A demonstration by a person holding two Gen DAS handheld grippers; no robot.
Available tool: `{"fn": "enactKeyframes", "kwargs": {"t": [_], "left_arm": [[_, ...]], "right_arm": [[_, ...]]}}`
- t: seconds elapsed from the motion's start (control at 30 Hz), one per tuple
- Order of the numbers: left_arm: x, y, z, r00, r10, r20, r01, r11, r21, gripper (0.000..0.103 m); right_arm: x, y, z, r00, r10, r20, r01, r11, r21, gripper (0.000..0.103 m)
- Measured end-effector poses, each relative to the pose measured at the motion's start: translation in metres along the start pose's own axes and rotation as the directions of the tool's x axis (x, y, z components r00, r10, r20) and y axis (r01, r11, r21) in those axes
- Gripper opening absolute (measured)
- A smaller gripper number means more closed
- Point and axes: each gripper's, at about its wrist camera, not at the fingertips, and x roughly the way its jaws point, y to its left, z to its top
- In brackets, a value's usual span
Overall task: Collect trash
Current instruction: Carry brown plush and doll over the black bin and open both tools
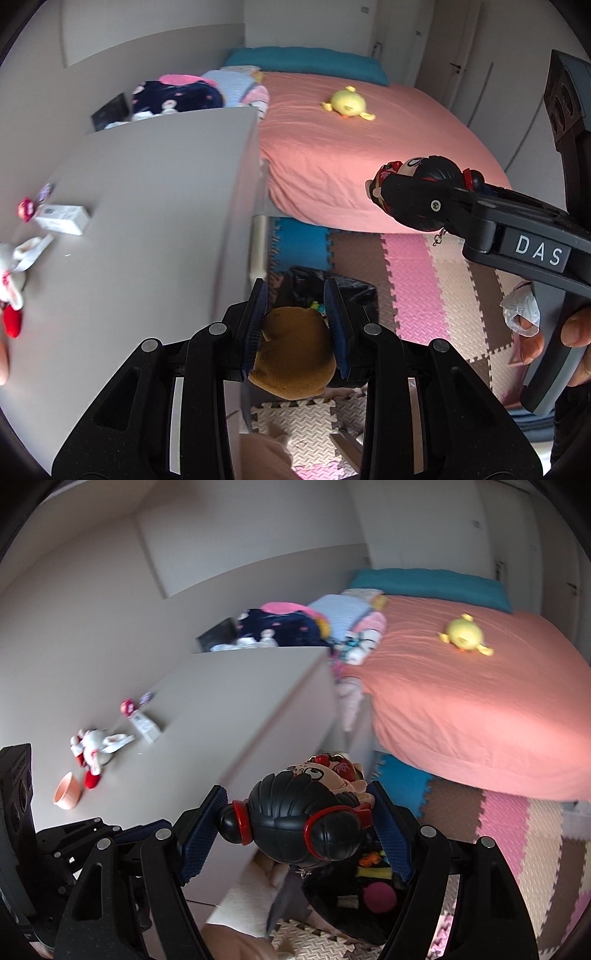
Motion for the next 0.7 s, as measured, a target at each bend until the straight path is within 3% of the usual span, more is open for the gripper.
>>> {"fn": "enactKeyframes", "kwargs": {"t": [0.33, 0.4, 0.43, 0.57, 0.7], "left_arm": [[0.044, -0.044, 0.004, 0.994, -0.064, -0.088, 0.070, 0.995, 0.068, 0.033], [0.049, -0.048, 0.004, 0.991, -0.046, -0.122, 0.056, 0.995, 0.081, 0.068], [0.049, -0.047, 0.003, 0.993, -0.030, -0.116, 0.040, 0.996, 0.082, 0.096], [0.041, -0.040, -0.001, 0.997, -0.002, -0.078, 0.008, 0.996, 0.086, 0.097], [0.035, -0.023, 0.000, 0.998, 0.009, -0.065, -0.005, 0.999, 0.049, 0.097]], "right_arm": [[0.008, -0.062, -0.015, 0.997, -0.044, -0.063, 0.051, 0.992, 0.118, 0.078], [0.012, -0.070, -0.017, 0.996, -0.058, -0.073, 0.069, 0.985, 0.160, 0.087], [0.011, -0.073, -0.017, 0.995, -0.079, -0.056, 0.087, 0.981, 0.175, 0.100], [0.006, -0.075, -0.012, 0.987, -0.158, -0.013, 0.158, 0.974, 0.163, 0.101], [0.006, -0.066, -0.005, 0.989, -0.148, -0.002, 0.147, 0.979, 0.141, 0.101]]}}
